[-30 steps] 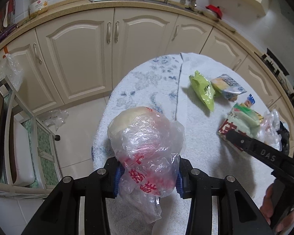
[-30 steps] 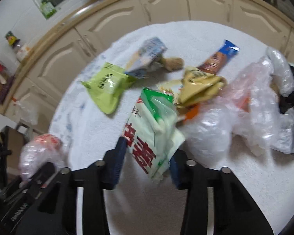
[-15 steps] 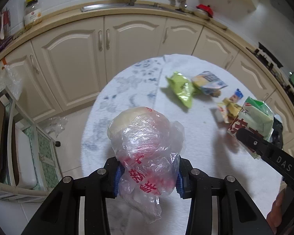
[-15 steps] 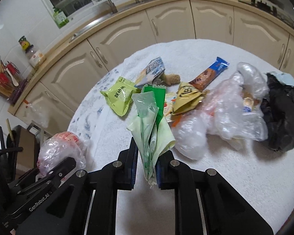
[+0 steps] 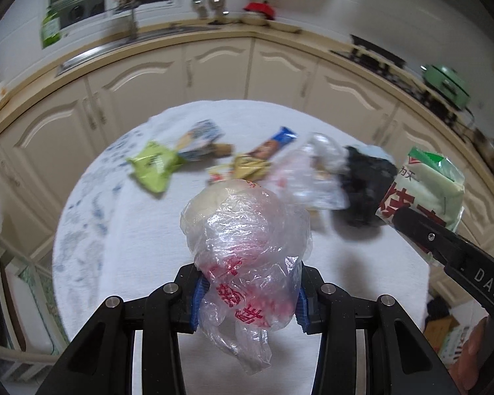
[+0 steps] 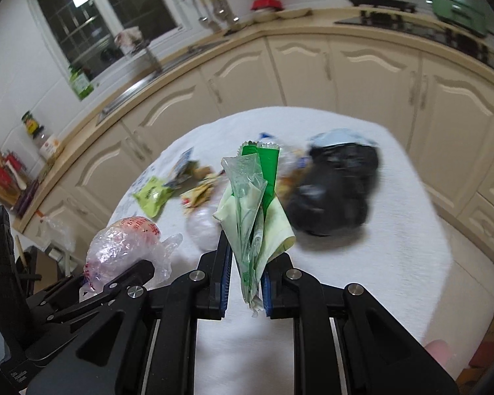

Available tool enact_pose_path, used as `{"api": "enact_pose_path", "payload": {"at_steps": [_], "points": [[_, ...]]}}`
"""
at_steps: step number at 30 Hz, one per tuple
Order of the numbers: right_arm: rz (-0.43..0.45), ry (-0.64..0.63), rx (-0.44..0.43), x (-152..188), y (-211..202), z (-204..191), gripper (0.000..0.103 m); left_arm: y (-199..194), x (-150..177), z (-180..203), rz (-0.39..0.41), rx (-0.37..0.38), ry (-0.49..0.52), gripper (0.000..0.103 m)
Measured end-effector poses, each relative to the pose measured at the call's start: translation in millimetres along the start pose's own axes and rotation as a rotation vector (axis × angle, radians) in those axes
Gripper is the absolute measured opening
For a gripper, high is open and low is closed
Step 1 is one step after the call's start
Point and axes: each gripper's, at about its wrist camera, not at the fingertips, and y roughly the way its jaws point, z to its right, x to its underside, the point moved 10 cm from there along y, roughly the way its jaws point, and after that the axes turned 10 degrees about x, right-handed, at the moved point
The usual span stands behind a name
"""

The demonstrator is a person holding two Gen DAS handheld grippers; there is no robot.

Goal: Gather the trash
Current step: 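Carry the red-printed bag and snack bag in both tools over the blue bin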

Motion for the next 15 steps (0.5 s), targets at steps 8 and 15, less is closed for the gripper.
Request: {"api": "enact_pose_path", "payload": {"at_steps": [8, 15], "points": [[0.033, 0.154, 0.109, -1.0, -28.6, 105.9, 0.015, 23.0, 1.6, 101.3, -0.052, 0.090, 0.148, 0.039], [0.051, 0.284, 0.194, 10.3, -52.3, 197.3, 0.015, 55.9, 10.3, 189.6, -0.110, 0.162, 0.269, 0.039]]}}
